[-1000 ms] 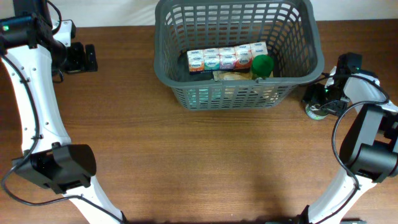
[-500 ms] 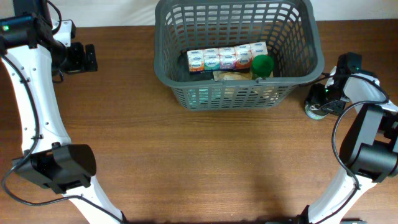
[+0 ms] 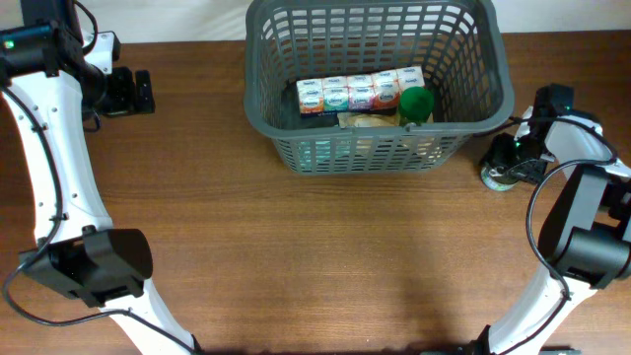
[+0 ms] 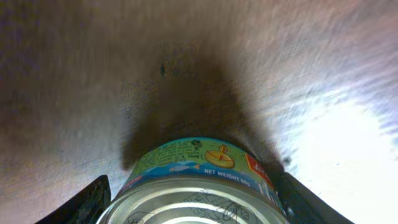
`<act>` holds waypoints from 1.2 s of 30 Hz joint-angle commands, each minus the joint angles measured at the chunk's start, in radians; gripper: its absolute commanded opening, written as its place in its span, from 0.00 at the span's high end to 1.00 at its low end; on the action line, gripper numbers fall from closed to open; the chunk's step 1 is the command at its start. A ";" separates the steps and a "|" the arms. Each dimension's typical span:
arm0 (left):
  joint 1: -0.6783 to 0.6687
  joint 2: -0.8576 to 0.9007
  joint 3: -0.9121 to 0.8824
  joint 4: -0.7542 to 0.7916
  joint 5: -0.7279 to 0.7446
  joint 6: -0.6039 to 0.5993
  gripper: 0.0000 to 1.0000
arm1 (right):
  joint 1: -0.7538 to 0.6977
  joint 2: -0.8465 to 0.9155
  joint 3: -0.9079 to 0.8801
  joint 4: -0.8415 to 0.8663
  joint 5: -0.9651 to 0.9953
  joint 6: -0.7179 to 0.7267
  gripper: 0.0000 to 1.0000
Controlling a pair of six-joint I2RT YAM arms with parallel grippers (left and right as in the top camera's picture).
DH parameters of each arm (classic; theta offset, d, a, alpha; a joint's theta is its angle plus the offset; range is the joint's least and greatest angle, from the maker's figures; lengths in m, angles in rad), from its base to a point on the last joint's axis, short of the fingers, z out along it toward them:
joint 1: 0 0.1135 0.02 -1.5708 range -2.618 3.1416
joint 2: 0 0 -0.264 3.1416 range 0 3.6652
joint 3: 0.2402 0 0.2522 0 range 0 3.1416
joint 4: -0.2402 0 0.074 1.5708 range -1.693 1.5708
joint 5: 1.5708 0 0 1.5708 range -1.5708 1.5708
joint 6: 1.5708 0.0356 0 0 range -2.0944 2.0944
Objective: Pack container
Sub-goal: 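Lift the tuna can with the right gripper and lower it into the basket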
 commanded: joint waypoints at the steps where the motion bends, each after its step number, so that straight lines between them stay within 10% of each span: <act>1: 0.002 -0.002 -0.004 -0.001 0.011 -0.013 0.01 | -0.033 -0.016 0.059 -0.051 -0.055 0.004 0.67; 15: 0.002 -0.002 -0.004 0.000 0.011 -0.013 0.01 | -0.087 -0.304 0.618 -0.349 -0.243 0.033 0.71; 23: 0.002 -0.002 -0.004 0.000 0.011 -0.013 0.01 | 0.160 -0.512 0.716 -0.357 -0.278 -0.054 0.87; 36: 0.002 -0.002 -0.004 0.000 0.011 -0.013 0.01 | 0.493 -0.166 0.714 -0.330 -0.135 -0.196 0.94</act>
